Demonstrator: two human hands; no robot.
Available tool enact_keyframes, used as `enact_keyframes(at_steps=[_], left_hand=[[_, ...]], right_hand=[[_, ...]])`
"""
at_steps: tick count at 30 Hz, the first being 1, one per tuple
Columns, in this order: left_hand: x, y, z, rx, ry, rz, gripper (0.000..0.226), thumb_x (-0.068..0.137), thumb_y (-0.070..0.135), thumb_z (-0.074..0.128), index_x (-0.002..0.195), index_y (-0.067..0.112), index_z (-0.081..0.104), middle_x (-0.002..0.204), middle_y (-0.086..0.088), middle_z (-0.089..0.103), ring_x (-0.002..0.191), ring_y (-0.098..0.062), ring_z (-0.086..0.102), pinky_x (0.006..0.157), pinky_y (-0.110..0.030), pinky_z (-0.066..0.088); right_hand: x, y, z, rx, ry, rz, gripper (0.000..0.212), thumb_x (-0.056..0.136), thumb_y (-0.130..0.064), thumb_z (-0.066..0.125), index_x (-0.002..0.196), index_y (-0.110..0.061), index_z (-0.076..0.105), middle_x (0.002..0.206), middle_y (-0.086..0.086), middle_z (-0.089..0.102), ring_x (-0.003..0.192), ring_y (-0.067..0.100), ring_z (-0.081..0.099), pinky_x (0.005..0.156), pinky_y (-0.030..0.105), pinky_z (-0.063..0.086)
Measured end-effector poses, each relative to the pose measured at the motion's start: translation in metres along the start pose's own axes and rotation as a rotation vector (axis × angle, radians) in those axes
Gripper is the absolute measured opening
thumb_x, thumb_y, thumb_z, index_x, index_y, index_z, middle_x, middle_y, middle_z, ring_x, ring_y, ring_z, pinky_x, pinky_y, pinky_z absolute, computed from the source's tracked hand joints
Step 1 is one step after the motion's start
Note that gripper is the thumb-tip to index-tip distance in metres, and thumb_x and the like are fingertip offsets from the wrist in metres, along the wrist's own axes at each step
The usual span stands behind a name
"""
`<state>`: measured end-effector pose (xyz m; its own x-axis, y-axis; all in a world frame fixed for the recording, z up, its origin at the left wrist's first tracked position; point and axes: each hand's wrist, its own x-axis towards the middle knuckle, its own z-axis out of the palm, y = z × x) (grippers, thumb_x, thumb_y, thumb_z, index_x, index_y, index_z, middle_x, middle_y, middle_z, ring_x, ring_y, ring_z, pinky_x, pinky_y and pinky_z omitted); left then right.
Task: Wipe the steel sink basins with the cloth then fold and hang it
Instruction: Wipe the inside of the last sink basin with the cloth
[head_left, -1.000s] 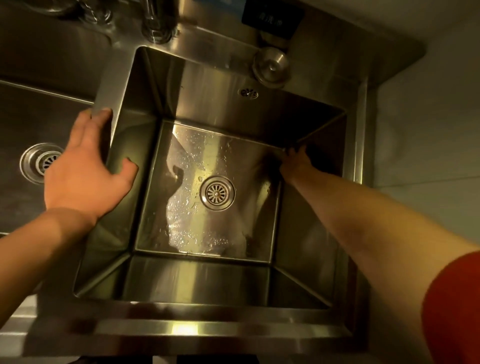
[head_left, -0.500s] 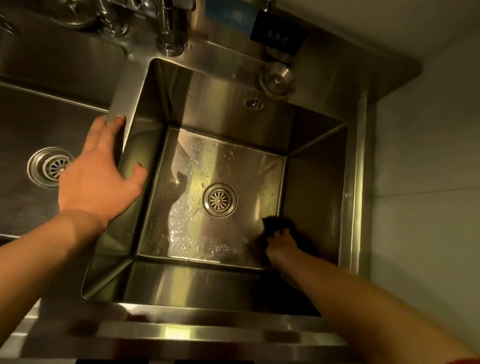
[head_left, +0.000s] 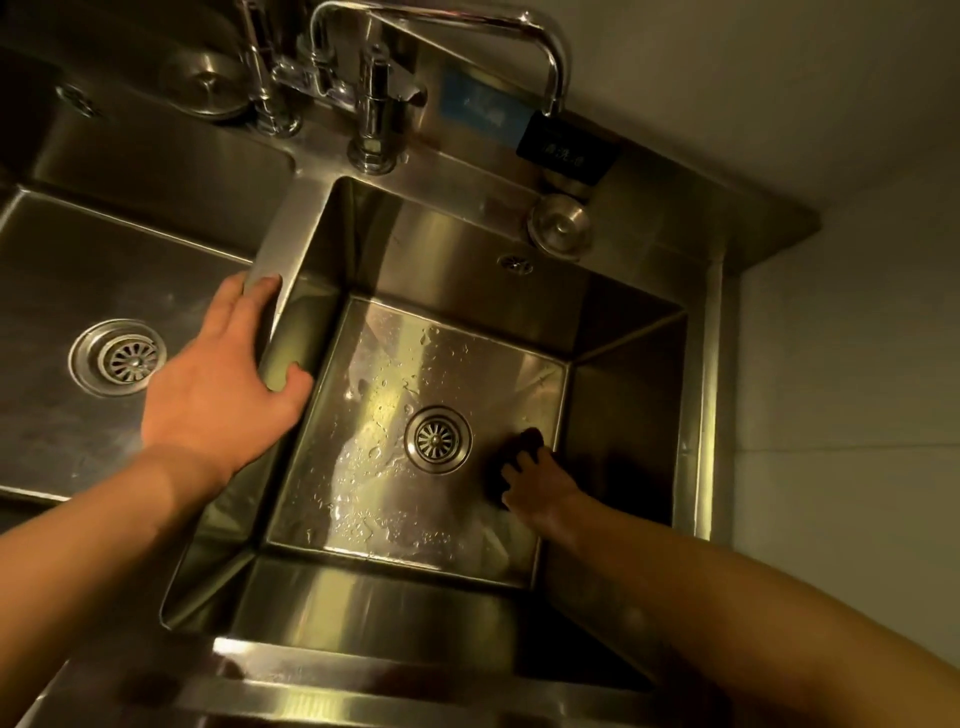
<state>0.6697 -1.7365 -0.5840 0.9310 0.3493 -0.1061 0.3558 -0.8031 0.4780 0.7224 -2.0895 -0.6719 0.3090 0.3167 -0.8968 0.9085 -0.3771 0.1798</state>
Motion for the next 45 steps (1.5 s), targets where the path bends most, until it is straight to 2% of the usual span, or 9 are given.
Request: enact_keyframes(at_steps=[6, 14, 17, 21, 29, 35, 40, 43, 45], left_hand=[[0.001, -0.002, 0.000, -0.007, -0.006, -0.028, 0.087, 0.083, 0.049, 0.062, 0.158, 0.046, 0.019, 0.170, 0.012, 0.022, 0.106, -0.046, 0.069, 0.082, -0.053, 0.057], [0.001, -0.003, 0.003, -0.005, -0.002, -0.024, 0.085, 0.083, 0.051, 0.058, 0.158, 0.046, 0.018, 0.170, 0.012, 0.020, 0.098, -0.038, 0.071, 0.074, -0.042, 0.056], [0.000, -0.005, 0.006, 0.003, 0.001, -0.018, 0.087, 0.080, 0.054, 0.054, 0.158, 0.049, 0.016, 0.170, 0.014, 0.019, 0.095, -0.034, 0.072, 0.069, -0.035, 0.051], [0.000, -0.006, 0.007, -0.016, 0.011, -0.023, 0.087, 0.080, 0.054, 0.056, 0.157, 0.053, 0.016, 0.170, 0.016, 0.019, 0.108, -0.031, 0.070, 0.073, -0.036, 0.047], [-0.001, -0.006, 0.008, -0.007, 0.042, 0.000, 0.088, 0.077, 0.052, 0.059, 0.156, 0.053, 0.020, 0.166, 0.024, 0.021, 0.120, -0.029, 0.063, 0.081, -0.039, 0.044], [-0.002, -0.004, 0.006, -0.015, 0.042, 0.011, 0.087, 0.079, 0.052, 0.059, 0.156, 0.051, 0.019, 0.169, 0.018, 0.021, 0.128, -0.031, 0.060, 0.087, -0.042, 0.044], [-0.003, 0.000, 0.003, -0.019, 0.040, 0.008, 0.086, 0.080, 0.051, 0.058, 0.157, 0.050, 0.020, 0.169, 0.015, 0.023, 0.123, -0.035, 0.063, 0.094, -0.047, 0.050], [-0.004, 0.001, 0.001, -0.020, 0.044, 0.005, 0.086, 0.080, 0.052, 0.057, 0.157, 0.050, 0.019, 0.170, 0.014, 0.022, 0.125, -0.035, 0.063, 0.093, -0.049, 0.052], [-0.004, 0.001, 0.001, -0.029, 0.040, 0.003, 0.085, 0.080, 0.050, 0.057, 0.156, 0.051, 0.019, 0.169, 0.014, 0.022, 0.125, -0.034, 0.063, 0.092, -0.050, 0.056]], right_hand=[[0.037, 0.033, -0.071, 0.168, 0.300, 0.085, 0.050, 0.098, -0.022, 0.059, 0.147, -0.026, 0.051, 0.160, 0.013, 0.030, 0.146, 0.043, 0.027, 0.115, 0.062, 0.028], [0.109, 0.057, -0.109, 0.701, 0.604, 0.313, 0.062, 0.098, -0.021, 0.055, 0.155, -0.031, 0.034, 0.160, 0.011, 0.027, 0.136, 0.039, 0.040, 0.109, 0.048, 0.041], [0.133, 0.053, -0.105, 0.932, 0.639, 0.405, 0.065, 0.103, -0.038, 0.052, 0.160, -0.029, 0.024, 0.162, 0.016, 0.022, 0.142, 0.042, 0.034, 0.113, 0.051, 0.037], [0.150, 0.029, -0.094, 1.124, 0.665, 0.479, 0.073, 0.102, -0.058, 0.043, 0.163, -0.030, 0.014, 0.168, 0.014, 0.011, 0.152, 0.043, 0.012, 0.118, 0.064, 0.022], [0.182, -0.020, -0.092, 1.116, 0.730, 0.425, 0.071, 0.100, -0.054, 0.047, 0.162, -0.036, 0.016, 0.170, 0.006, 0.004, 0.156, 0.040, -0.007, 0.122, 0.066, 0.010], [0.169, -0.094, -0.094, 0.920, 0.663, 0.117, 0.074, 0.100, -0.036, 0.042, 0.162, -0.036, 0.002, 0.170, 0.011, -0.004, 0.153, 0.042, -0.019, 0.123, 0.066, 0.008], [0.132, -0.156, -0.079, 0.686, 0.479, -0.118, 0.080, 0.089, -0.025, 0.057, 0.160, -0.025, 0.020, 0.163, 0.014, 0.013, 0.154, 0.044, -0.006, 0.121, 0.066, 0.011], [0.113, -0.163, -0.073, 0.454, 0.447, -0.192, 0.065, 0.089, -0.014, 0.065, 0.150, -0.016, 0.043, 0.156, 0.016, 0.027, 0.148, 0.044, 0.019, 0.115, 0.063, 0.031], [0.101, -0.154, -0.072, 0.517, 0.425, -0.217, 0.064, 0.085, -0.016, 0.072, 0.144, -0.014, 0.045, 0.145, 0.015, 0.041, 0.135, 0.040, 0.037, 0.109, 0.057, 0.042]])
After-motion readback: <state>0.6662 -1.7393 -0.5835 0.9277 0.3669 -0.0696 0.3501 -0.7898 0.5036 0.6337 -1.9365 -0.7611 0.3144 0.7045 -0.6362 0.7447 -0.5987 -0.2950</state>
